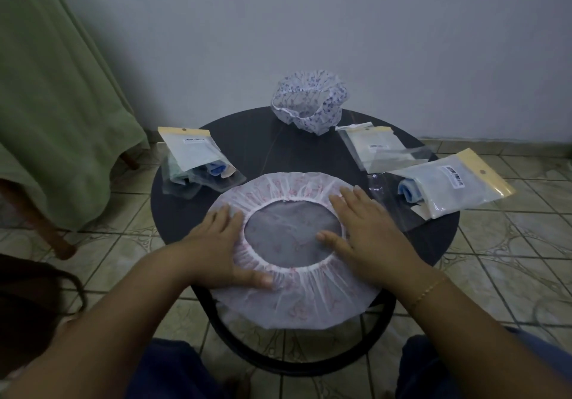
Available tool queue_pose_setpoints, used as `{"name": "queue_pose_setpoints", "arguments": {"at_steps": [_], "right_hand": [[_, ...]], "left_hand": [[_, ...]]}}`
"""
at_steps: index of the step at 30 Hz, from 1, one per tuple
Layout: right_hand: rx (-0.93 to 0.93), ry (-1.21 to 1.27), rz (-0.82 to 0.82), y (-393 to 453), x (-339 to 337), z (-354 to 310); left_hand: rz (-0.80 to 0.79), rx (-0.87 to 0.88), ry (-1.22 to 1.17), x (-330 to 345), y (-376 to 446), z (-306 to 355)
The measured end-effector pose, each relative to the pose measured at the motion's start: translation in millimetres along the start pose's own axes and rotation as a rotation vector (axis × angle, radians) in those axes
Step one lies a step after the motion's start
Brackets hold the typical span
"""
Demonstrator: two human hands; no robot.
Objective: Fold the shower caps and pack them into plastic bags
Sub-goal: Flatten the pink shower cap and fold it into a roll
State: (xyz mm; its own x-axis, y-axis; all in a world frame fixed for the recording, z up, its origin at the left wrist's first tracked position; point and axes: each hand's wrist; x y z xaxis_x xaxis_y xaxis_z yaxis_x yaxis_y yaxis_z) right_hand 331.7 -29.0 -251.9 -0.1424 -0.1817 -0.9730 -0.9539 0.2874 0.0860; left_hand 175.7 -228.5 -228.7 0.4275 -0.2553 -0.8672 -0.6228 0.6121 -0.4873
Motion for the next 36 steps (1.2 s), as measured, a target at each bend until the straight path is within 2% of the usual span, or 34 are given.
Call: {"name": "queue_pose_setpoints", "arguments": {"at_steps": [2,5,9,12,15,18,21,23,26,29,33,36], "right_hand": [[0.041,0.004,-0.16,2,6,1],[0.066,-0.039,-0.236,3,11,0],[0.071,-0.053,-0.229,3,11,0],[0.058,0.041,-0.195,3,7,-1],[0.038,0.227,-0.06,1,-5,4],[0.007,0.27,0.084,-8,-20,12],[-0.019,0.249,0.036,-18,-30,17],[-0.031,0.229,-0.034,-23,-33,19],[-0.035,0.24,-0.076,-27,-33,20],[-0.02,0.295,-0.061,-28,-32,23],[0.013,0.369,-0.022,-28,-31,24],[0.045,0.409,-0.063,-28,-35,24]], "left_hand": [[-0.018,0.001,0.034,7,9,-2],[-0.007,0.016,0.063,10,13,0],[0.018,0.035,0.077,11,14,-2],[0.025,0.067,0.044,10,13,-5],[0.013,0.125,-0.003,2,4,-11],[-0.024,0.185,-0.028,-3,-11,-17],[-0.026,0.147,0.092,7,-16,-19],[0.042,0.133,0.101,15,-15,-17],[0.156,0.17,0.001,16,-14,-19],[0.101,0.23,-0.25,5,-14,-30],[0.059,0.287,-0.334,-7,-5,-51],[0.041,0.231,-0.476,-17,-6,-57]]}}
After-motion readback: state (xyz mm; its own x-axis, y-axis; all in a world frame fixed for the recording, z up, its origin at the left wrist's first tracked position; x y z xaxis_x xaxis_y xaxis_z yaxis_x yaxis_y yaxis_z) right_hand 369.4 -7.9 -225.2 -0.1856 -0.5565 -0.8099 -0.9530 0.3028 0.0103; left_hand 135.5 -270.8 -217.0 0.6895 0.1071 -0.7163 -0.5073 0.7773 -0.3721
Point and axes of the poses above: each hand's wrist, its own y-axis towards the middle knuckle, its own x-axis out of the palm, z = x × y, and after that the axes turned 6 degrees about -x, right-handed
